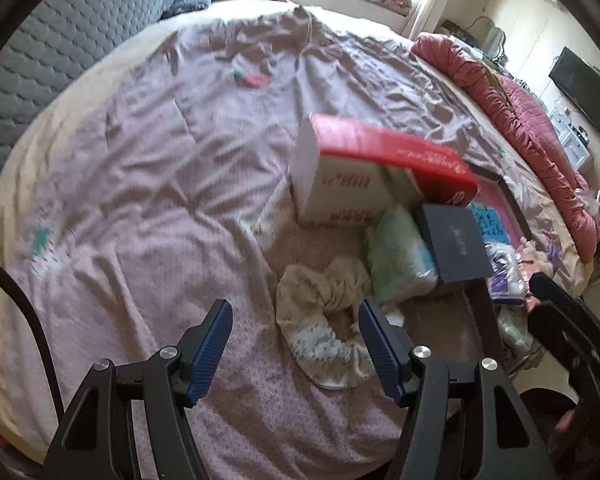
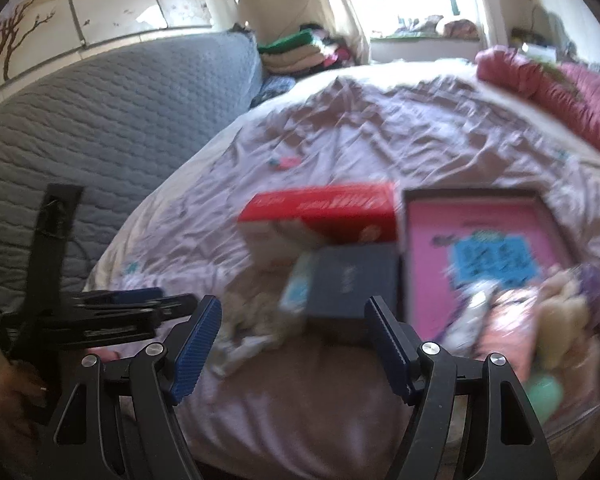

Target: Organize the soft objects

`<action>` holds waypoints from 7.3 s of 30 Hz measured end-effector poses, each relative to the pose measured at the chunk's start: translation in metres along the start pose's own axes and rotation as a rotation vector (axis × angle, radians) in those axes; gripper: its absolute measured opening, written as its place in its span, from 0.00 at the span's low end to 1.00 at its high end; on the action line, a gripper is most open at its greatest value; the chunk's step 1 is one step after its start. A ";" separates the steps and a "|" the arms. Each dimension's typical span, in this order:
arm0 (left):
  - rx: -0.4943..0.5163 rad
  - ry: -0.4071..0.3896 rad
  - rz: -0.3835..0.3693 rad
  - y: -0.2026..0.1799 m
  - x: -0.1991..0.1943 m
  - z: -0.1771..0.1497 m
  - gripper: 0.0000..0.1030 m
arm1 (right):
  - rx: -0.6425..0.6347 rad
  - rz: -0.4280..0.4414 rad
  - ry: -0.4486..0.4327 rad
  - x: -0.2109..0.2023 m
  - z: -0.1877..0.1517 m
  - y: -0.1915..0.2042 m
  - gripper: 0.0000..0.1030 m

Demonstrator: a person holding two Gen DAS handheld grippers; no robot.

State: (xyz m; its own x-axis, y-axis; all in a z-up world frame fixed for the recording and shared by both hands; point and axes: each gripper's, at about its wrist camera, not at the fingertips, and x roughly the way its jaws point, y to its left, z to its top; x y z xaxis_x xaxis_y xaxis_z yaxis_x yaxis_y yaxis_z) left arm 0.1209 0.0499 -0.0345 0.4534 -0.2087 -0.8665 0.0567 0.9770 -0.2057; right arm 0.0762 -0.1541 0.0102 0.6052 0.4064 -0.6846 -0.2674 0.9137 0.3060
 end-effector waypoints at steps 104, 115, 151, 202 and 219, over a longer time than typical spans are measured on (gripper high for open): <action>0.225 -0.228 -0.254 -0.221 -0.052 0.013 0.10 | 0.189 -0.125 -0.300 -0.123 0.006 -0.153 0.27; 0.263 -0.167 -0.204 -0.237 -0.019 0.006 0.10 | 0.214 -0.075 -0.237 -0.100 -0.004 -0.165 0.27; 0.256 -0.051 -0.151 -0.231 0.037 -0.003 0.39 | 0.366 -0.083 -0.077 -0.072 -0.025 -0.185 0.50; 0.246 -0.149 0.031 -0.186 -0.075 -0.067 0.75 | 0.085 -0.344 -0.166 -0.166 -0.053 -0.077 0.80; 0.246 -0.128 0.061 -0.185 -0.086 -0.102 0.75 | 0.069 -0.400 -0.163 -0.181 -0.083 -0.062 0.80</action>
State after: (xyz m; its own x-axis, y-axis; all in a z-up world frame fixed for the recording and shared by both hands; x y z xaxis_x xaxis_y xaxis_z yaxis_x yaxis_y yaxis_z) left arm -0.0191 -0.1177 0.0314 0.5702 -0.1574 -0.8063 0.2329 0.9722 -0.0251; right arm -0.0791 -0.2838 0.0609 0.7629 0.0095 -0.6464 0.0597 0.9946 0.0851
